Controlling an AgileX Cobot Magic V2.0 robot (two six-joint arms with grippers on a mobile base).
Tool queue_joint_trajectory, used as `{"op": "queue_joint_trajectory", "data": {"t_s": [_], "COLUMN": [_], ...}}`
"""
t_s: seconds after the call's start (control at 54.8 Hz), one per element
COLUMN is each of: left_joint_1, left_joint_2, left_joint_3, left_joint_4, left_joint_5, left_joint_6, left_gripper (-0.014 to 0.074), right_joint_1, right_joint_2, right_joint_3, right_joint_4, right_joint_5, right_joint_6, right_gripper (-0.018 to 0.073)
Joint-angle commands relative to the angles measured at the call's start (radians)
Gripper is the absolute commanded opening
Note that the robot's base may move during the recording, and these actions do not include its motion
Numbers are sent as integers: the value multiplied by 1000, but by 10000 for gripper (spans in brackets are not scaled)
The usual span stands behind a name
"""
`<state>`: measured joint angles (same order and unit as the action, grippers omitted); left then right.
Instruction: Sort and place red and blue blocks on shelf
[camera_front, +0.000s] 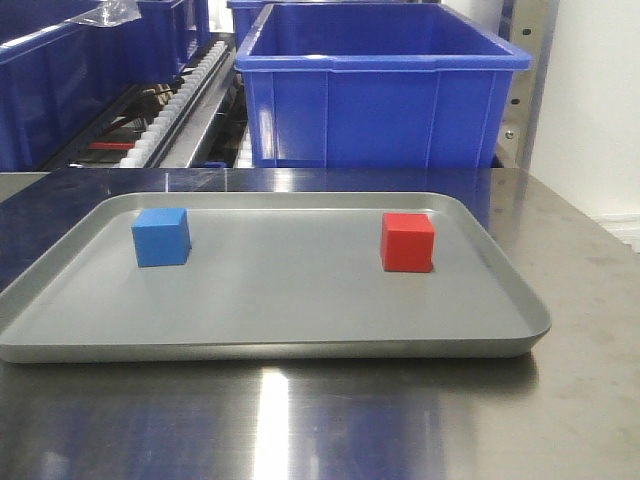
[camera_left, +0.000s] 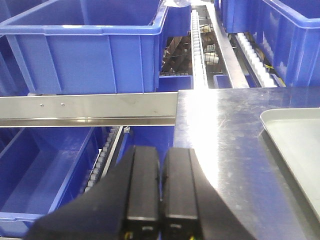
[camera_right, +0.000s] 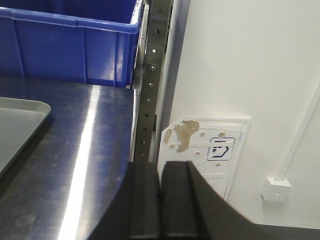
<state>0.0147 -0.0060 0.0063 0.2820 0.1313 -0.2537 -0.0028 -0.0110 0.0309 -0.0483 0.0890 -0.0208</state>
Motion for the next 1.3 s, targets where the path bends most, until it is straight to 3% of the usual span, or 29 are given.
{"op": "queue_joint_trajectory", "data": {"t_s": [0.0,1.277], "left_joint_1": [-6,-6], "left_joint_2": [-18,-18], "left_joint_3": [29,29], "left_joint_4": [2,2], "left_joint_5": [-79,-79], "left_joint_6": [-1,-1], "left_gripper": [95,95], "right_joint_1": [-4,-4], "right_joint_2": [-18,-18], "right_joint_3": [0,0], "right_joint_4": [-11,-11], "right_joint_5": [-89,-89], "right_joint_6": [-5,-5], "right_gripper": [52,52]}}
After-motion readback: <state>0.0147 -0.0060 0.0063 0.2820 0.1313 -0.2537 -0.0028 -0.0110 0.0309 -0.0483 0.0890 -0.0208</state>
